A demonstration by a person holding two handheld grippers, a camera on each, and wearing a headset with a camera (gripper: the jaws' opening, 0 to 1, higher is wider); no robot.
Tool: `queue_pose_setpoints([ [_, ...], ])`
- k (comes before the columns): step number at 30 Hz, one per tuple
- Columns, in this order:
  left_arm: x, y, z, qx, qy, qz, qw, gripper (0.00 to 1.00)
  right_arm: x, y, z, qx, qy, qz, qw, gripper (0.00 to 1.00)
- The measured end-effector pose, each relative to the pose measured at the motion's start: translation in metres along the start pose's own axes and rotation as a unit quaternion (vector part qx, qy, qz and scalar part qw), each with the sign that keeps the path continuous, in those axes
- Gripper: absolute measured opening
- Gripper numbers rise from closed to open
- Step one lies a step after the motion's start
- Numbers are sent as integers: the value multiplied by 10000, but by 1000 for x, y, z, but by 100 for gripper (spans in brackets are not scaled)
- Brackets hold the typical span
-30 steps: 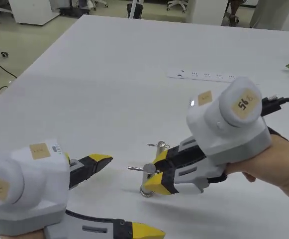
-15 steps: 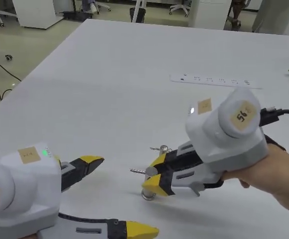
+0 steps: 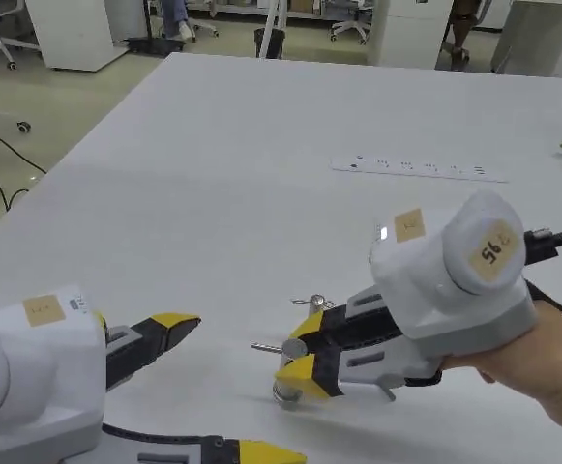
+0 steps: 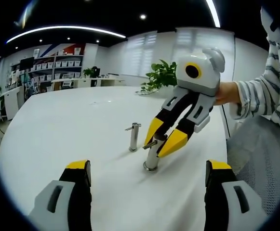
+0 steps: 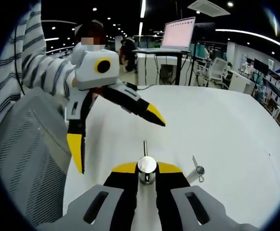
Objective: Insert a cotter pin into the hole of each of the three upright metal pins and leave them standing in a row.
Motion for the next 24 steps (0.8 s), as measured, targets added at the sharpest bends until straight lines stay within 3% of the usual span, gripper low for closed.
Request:
queue_pose_setpoints([
  [10, 7, 4, -5, -95, -67, 31, 9999, 99, -4, -22, 29, 64, 173, 196, 9996, 13],
  [14, 11, 7, -6, -86, -89, 31, 9999, 99, -3, -32, 42, 252, 336, 21, 9991, 13],
  [24, 15, 8, -9, -148, -68, 29, 9999, 99, 3, -60, 69, 140, 270, 174, 9994, 13],
])
Point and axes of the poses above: the centre of the closed fingertips' face, and the gripper's own axes: z roughly backward along the fingers, x roughly to its right, y roughly out of its top, the point moved 5 cm from there along z, roughly backward along the fingers, and after that the axes turned 12 degrees about -x, right-handed, at the moved point
